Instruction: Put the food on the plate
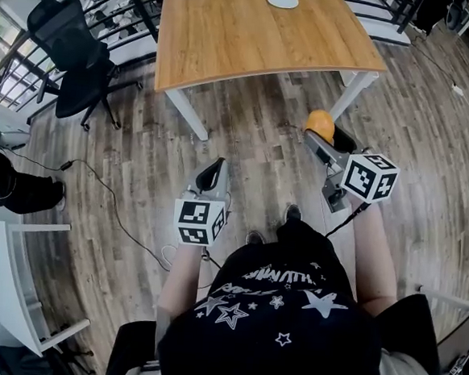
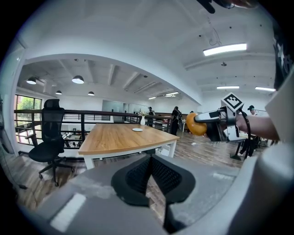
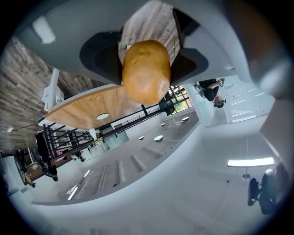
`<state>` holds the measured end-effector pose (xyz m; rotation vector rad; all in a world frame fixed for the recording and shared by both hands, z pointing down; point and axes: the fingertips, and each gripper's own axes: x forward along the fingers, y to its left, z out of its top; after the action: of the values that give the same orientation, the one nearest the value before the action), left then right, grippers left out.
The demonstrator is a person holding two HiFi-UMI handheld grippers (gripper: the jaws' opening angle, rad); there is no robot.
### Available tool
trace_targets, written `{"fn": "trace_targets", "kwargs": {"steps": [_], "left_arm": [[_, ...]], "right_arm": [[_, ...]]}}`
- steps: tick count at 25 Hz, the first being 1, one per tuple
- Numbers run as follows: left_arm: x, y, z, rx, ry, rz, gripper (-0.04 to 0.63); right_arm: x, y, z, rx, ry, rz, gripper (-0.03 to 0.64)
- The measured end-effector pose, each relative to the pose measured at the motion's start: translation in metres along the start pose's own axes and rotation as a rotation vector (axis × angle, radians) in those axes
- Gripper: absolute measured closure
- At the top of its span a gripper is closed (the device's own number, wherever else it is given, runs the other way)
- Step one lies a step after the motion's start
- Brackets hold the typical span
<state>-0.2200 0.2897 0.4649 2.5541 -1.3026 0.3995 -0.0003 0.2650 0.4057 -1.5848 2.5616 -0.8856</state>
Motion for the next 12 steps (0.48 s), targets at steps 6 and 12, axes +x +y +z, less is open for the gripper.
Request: {"fn": "trace_targets", "kwargs": {"steps": [6,12], "left_arm": [[-0.006,0.018,-0.008,-0.032,0.008,0.026,0.595],[0.020,0.028,0.000,-0.037,0.016,0.041,0.595]], "right_arm": [[0.006,-0.003,-0.007,0.021,0.024,-0.016,0.284],[0.036,-0.032,0.009,0.050,0.012,-0.015,0.284]]}}
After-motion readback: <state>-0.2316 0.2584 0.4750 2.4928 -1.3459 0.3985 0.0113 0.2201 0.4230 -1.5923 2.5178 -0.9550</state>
